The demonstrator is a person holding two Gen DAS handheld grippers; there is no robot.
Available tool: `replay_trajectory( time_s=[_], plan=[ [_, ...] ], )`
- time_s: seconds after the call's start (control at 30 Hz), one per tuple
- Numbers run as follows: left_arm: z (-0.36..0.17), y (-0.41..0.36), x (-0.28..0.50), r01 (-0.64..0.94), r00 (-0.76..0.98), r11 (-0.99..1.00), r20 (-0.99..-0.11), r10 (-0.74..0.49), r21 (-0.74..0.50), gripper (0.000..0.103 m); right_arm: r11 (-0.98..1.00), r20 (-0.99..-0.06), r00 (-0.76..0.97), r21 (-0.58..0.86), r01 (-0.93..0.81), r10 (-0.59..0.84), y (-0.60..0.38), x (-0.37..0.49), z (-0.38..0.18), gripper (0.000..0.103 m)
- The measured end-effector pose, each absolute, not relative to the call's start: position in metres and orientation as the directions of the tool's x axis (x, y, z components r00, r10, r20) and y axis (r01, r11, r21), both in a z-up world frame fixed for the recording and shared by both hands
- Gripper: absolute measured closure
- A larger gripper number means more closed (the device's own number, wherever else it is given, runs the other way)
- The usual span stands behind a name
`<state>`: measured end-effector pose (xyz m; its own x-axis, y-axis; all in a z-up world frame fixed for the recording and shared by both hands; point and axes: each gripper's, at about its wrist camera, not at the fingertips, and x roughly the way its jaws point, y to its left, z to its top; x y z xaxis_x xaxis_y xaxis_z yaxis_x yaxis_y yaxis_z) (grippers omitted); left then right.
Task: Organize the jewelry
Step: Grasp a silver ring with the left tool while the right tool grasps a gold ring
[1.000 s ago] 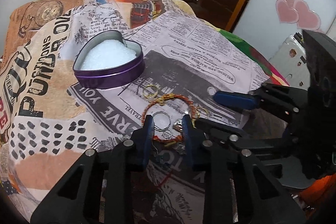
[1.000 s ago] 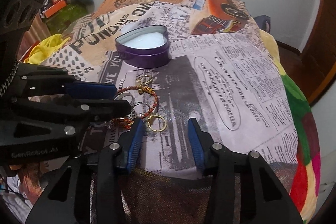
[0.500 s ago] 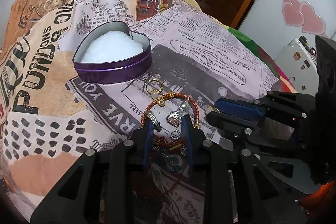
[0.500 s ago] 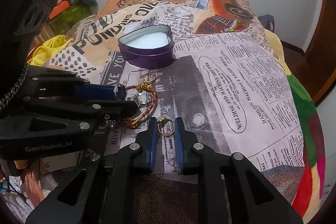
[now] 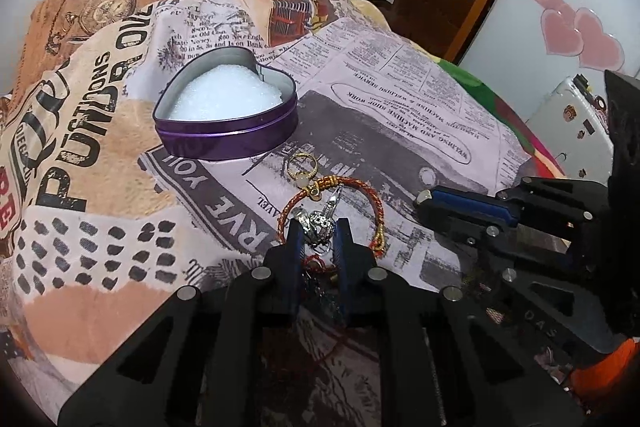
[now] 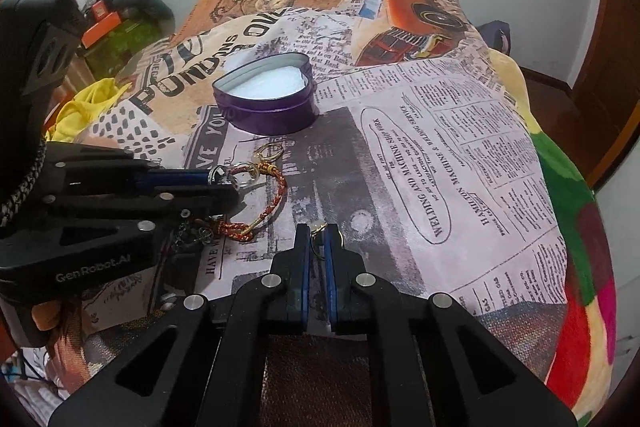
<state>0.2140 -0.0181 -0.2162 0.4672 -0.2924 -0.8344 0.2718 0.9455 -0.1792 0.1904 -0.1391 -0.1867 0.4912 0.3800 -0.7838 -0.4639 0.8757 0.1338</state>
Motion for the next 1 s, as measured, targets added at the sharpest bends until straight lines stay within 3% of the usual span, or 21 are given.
replay_trajectory(
  time_s=[0.2,0.27,0.33,0.4,1.0],
  plan=[
    [-0.212,-0.016,0.203,0.282,0.463,0.942,-0.834,-0.300,-0.182,0.089,0.871,-0.796,0.459,0.166,-0.463,0.396,-0.144,0.188,-0.186,0.096],
    [-0.213,-0.016,0.201,0.284,0.458,0.942,-0.838,-0.295,-0.176,0.089,0.872,-0.798,0.456,0.170,-0.459,0.395,-0.145,0.187,-0.186,0.088],
    [-0.213,-0.017,0.199,0.286,0.461,0.943,-0.839,-0.290,-0.169,0.089,0.874,-0.793,0.460,0.175,-0.454,0.398,-0.147,0.185,-0.184,0.062],
    [-0.213,-0.016,0.200,0.283,0.459,0.944,-0.840,-0.290,-0.172,0.089,0.878,-0.787,0.476,0.169,-0.448,0.394,-0.148,0.183,-0.182,0.056],
    [-0.210,0.000,0.199,0.243,0.485,0.955,-0.832,-0.271,-0.170,0.089,0.900,-0.778,0.512,0.155,-0.406,0.365,-0.166,0.183,-0.177,0.056]
  ],
)
